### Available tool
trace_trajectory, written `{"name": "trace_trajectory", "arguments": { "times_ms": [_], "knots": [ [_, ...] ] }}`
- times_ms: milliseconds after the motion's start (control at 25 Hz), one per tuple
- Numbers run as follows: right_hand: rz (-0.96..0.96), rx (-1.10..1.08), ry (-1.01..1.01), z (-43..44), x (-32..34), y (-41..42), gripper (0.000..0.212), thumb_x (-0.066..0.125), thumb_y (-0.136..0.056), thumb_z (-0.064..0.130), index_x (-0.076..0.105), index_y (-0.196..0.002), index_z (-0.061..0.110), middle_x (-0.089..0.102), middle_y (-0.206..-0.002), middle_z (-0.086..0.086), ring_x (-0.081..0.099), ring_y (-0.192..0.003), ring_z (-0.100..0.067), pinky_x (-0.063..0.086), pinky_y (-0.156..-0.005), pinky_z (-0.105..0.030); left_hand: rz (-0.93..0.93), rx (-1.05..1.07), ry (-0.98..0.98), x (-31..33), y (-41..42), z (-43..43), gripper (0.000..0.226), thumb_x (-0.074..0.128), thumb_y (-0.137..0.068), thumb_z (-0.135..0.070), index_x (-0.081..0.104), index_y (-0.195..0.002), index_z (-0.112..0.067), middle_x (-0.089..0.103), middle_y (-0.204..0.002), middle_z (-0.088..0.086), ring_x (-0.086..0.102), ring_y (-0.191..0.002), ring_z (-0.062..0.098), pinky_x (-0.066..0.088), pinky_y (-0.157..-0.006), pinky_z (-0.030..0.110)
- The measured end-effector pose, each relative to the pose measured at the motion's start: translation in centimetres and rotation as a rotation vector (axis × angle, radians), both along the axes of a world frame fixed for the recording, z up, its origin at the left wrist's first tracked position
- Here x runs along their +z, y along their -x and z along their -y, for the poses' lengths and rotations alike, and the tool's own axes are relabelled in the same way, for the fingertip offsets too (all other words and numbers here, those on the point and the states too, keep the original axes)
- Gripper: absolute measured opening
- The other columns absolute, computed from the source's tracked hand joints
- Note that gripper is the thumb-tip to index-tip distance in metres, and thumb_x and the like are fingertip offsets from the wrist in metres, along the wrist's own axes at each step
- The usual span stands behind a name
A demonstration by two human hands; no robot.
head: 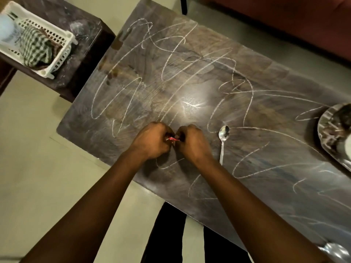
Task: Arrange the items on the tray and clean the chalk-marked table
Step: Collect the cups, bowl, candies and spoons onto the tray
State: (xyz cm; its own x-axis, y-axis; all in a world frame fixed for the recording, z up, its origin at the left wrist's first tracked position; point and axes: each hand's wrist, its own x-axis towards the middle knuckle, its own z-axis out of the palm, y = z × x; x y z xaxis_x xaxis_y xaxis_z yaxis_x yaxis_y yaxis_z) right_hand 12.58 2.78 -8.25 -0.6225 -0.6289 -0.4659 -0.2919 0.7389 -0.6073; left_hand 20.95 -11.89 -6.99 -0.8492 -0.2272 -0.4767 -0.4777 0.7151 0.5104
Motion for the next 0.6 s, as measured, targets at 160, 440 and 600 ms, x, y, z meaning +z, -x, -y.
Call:
{"name": "trace_trajectory", "arguments": {
  "times_ms": [160, 440, 600],
  "knots": [
    [0.041, -0.243, 0.088, -4.7, 2.4, 3.2, 0.013, 0.076, -0.091, 0.018, 0.073, -0.104, 0.021, 0.075, -0.101, 0.000, 0.073, -0.089, -0.019, 0.061, -0.076, -0.036, -0.103, 0.426, -0.383, 1.9, 2.9, -3.4, 0.023, 0.083, -0.084, -0.001, 0.083, -0.107, -0.004, 0.083, -0.095, 0.014, 0.078, -0.081, 0.026, 0.064, -0.074, 0.032],
    [0.543, -1.195, 0.598, -20.6, 7.7, 8.6, 0.018, 0.080, -0.094, 0.012, 0.076, -0.103, -0.003, 0.079, -0.083, -0.015, 0.075, -0.066, -0.012, 0.061, -0.061, -0.022, -0.149, 0.786, -0.998, 5.1, 13.6, -20.8, 0.015, 0.082, -0.080, 0.006, 0.079, -0.084, -0.007, 0.080, -0.072, 0.009, 0.074, -0.062, 0.018, 0.063, -0.062, 0.026],
    [0.424, -1.379, 0.669, -33.5, 9.5, 11.1, 0.010, 0.076, -0.097, 0.015, 0.080, -0.100, 0.007, 0.080, -0.086, -0.010, 0.074, -0.072, -0.010, 0.059, -0.062, -0.021, -0.091, 0.640, -1.100, 5.8, 18.4, -34.1, 0.008, 0.083, -0.083, 0.001, 0.083, -0.090, -0.003, 0.083, -0.086, 0.017, 0.079, -0.073, 0.020, 0.062, -0.065, 0.023]
  ]
}}
